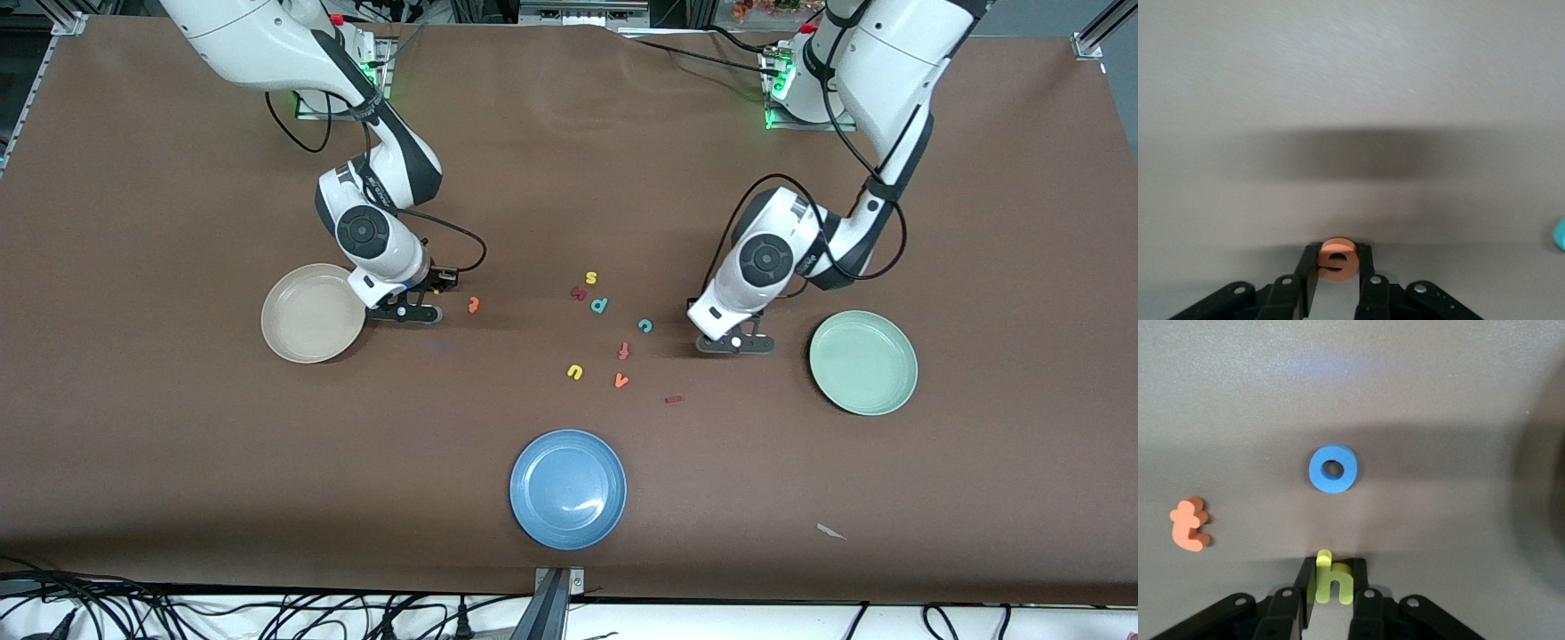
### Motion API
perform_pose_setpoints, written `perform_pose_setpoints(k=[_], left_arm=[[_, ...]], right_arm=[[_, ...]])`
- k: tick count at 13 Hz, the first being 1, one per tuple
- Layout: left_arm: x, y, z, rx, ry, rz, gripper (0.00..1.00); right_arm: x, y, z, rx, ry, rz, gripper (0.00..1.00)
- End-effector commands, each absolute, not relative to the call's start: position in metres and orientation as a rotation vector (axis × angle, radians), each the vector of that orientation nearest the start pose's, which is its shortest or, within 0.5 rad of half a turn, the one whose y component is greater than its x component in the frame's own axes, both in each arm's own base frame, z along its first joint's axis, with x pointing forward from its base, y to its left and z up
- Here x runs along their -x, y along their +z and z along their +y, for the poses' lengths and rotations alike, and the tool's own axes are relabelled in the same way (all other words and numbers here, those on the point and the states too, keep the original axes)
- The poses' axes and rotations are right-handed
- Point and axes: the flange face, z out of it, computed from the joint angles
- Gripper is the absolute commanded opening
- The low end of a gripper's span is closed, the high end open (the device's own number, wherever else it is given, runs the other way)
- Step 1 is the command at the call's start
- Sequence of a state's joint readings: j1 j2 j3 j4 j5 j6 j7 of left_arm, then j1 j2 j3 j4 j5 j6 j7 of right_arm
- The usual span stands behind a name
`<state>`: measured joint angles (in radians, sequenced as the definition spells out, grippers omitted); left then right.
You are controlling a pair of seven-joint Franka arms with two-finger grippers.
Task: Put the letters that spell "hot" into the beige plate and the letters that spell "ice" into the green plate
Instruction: 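Drop the h on the beige plate while the left gripper drops e on green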
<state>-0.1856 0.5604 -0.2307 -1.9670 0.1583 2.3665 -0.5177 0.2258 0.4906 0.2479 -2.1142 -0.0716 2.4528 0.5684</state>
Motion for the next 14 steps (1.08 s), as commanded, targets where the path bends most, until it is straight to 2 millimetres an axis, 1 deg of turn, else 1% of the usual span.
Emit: perform_pose_setpoints(k=[1, 2, 3, 4, 6, 7, 8, 9, 10, 11, 12, 13, 14], left_arm=[[-0.579, 0.217, -0.218, 3.043, 0.233, 0.049, 0.15], [-0.590, 0.228, -0.208, 3.035, 0.261, 0.064, 0.15], [-0.601, 0.238, -0.193, 3.030, 0.278, 0.072, 0.14], [-0.609, 0.244, -0.177, 3.028, 0.281, 0.120, 0.14], [-0.623, 0.249, -0.139, 3.042, 0.280, 0.242, 0.14], [-0.631, 0.254, -0.120, 3.047, 0.269, 0.272, 0.13], [-0.637, 0.259, -0.102, 3.052, 0.255, 0.301, 0.13], [-0.644, 0.269, -0.084, 3.055, 0.231, 0.319, 0.13], [-0.648, 0.272, -0.066, 3.057, 0.230, 0.344, 0.13], [-0.649, 0.270, -0.047, 3.058, 0.241, 0.384, 0.13], [-0.650, 0.266, -0.030, 3.059, 0.253, 0.415, 0.13], [-0.649, 0.262, -0.022, 3.052, 0.266, 0.433, 0.14], [-0.649, 0.256, -0.013, 3.022, 0.277, 0.451, 0.17]], right_arm=[[-0.504, 0.184, 0.254, 3.140, 0.261, 0.075, 0.20], [-0.508, 0.197, 0.255, 3.149, 0.271, 0.072, 0.20], [-0.516, 0.211, 0.255, 3.159, 0.293, 0.073, 0.20], [-0.525, 0.225, 0.252, 3.175, 0.332, 0.081, 0.20], [-0.545, 0.253, 0.238, 3.204, 0.403, 0.105, 0.20], [-0.555, 0.264, 0.224, 3.214, 0.430, 0.084, 0.20], [-0.564, 0.269, 0.204, 3.219, 0.452, 0.049, 0.20], [-0.572, 0.271, 0.183, 3.218, 0.462, 0.001, 0.20], [-0.579, 0.271, 0.160, 3.217, 0.466, -0.050, 0.20], [-0.585, 0.267, 0.136, 3.221, 0.475, -0.093, 0.20], [-0.591, 0.261, 0.107, 3.219, 0.484, -0.136, 0.20], [-0.595, 0.252, 0.088, 3.208, 0.489, -0.176, 0.20], [-0.598, 0.241, 0.069, 3.199, 0.487, -0.196, 0.20]])
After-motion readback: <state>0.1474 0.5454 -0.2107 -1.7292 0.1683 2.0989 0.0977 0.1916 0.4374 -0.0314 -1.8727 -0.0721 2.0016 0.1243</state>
